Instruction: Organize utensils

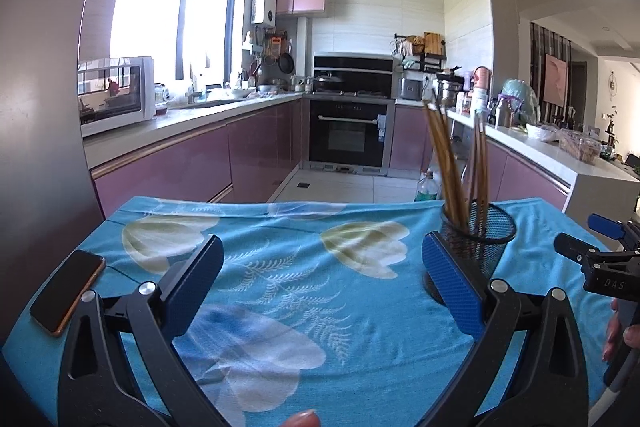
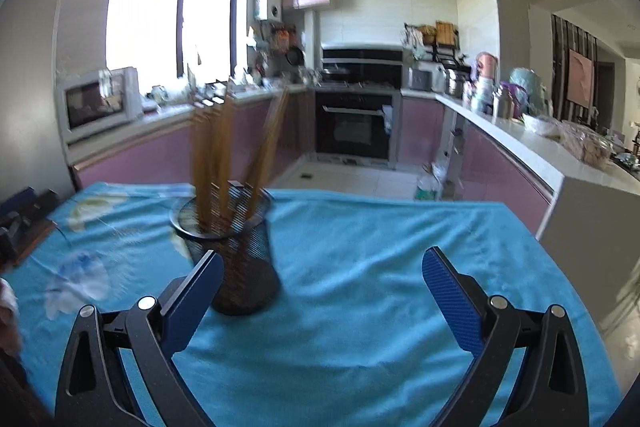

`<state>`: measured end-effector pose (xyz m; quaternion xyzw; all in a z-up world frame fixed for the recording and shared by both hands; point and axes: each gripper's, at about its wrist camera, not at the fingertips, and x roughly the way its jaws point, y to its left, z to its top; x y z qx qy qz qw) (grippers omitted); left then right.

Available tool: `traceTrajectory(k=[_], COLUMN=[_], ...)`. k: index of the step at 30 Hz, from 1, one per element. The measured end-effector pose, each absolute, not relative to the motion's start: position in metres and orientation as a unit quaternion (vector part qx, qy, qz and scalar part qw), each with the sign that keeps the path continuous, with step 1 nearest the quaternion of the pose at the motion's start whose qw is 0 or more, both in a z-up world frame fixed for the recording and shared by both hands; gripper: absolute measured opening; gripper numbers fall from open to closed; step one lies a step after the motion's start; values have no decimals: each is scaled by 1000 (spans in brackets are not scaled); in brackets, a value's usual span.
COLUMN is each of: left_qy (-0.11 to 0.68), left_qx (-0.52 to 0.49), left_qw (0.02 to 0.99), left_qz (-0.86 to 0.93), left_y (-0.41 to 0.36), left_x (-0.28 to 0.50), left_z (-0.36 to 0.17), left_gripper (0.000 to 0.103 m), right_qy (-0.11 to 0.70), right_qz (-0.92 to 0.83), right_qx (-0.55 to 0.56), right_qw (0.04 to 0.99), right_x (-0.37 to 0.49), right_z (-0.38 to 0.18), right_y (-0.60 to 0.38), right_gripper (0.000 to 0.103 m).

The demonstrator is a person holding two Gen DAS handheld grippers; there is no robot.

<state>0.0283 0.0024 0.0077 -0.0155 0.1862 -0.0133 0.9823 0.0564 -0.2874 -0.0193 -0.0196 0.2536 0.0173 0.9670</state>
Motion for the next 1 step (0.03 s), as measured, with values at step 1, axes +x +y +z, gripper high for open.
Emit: traceTrajectory(k=[1], left_qy=[201], left_qx=[-16], left_qw=[979], left_qz=[-8], left_y=[9], left_x=[34], left_z=[4], left_gripper=[98], right_qy=[281], right_qz=[2], right_qx=[-22], right_qw=[959], right_x=[66], right_z=[-28], right_y=[-299], right_gripper=[96])
